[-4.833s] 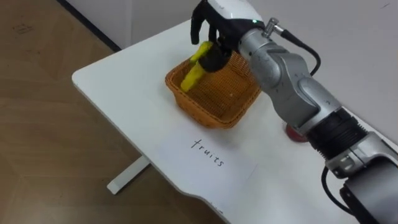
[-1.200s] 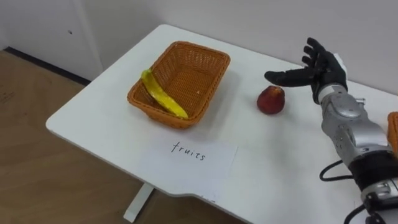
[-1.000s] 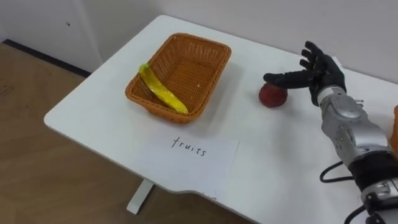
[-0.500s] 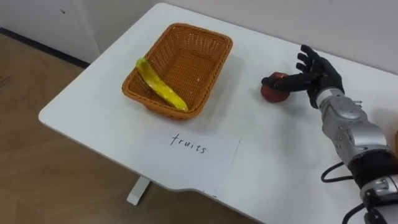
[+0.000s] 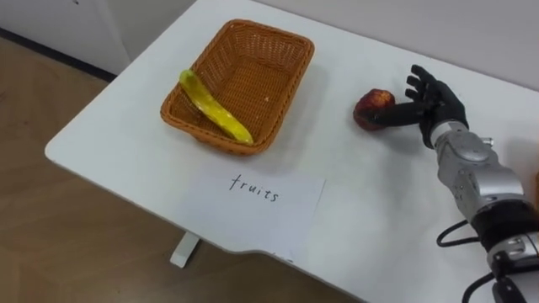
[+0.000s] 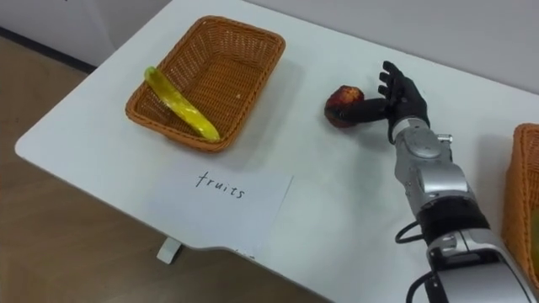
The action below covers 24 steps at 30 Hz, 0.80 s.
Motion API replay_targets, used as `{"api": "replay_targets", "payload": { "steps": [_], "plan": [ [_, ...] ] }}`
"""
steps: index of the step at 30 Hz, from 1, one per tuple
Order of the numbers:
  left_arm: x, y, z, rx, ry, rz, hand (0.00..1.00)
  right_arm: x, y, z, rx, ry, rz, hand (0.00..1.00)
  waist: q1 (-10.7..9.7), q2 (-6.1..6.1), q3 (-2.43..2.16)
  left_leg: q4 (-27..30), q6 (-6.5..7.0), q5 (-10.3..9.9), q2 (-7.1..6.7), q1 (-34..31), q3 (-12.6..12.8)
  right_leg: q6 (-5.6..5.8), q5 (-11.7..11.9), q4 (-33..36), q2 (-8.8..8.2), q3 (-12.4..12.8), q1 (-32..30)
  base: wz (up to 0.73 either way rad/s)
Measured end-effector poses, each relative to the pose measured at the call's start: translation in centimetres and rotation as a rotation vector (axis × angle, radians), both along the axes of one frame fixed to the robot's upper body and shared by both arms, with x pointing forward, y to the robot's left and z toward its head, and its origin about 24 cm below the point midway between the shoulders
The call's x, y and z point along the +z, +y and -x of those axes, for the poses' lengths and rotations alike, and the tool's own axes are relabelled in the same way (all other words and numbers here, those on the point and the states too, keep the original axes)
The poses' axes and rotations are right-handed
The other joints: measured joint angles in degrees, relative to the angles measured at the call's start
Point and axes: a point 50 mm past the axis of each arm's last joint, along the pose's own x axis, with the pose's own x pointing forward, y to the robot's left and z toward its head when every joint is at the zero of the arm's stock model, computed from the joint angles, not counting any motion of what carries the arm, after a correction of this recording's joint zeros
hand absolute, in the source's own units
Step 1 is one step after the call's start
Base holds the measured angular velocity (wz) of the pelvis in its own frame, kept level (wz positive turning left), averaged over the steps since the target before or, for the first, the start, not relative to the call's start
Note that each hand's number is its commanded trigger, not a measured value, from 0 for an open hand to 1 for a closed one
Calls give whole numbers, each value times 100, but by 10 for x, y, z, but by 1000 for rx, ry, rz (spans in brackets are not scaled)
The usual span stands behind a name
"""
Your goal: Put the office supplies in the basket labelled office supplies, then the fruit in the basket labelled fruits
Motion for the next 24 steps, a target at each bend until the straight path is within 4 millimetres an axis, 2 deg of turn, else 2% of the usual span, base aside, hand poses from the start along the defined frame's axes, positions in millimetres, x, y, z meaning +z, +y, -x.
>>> {"api": "replay_targets", "payload": {
  "steps": [4, 7, 13, 24],
  "plan": [
    [0, 0, 1, 0, 4, -2, 0, 1, 0, -1, 6, -3, 13, 0, 28, 27, 22, 2, 0, 0, -1, -1, -3, 0, 0, 0, -4, -35, 4, 0],
    [0, 1, 1, -4, 1, -12, 0, 1, -1, -1, 11, -3, 41, 0, 41, 45, 36, 4, 0, 0, -1, -9, -9, -1, 0, 0, -20, -157, 6, 0],
    [-1, -2, -3, -10, -10, 0, 0, 0, -1, -1, 20, -9, 73, 0, 39, 36, 41, 8, -1, 1, 0, -46, -12, -4, 2, -3, -20, -185, -19, 0],
    [-1, -3, -6, -16, -15, 10, 0, -1, 6, -3, 90, 11, 235, 0, 40, 40, 29, 16, -1, 2, -1, -88, -10, -10, 7, -5, -8, -181, -30, 0]
  ]
}}
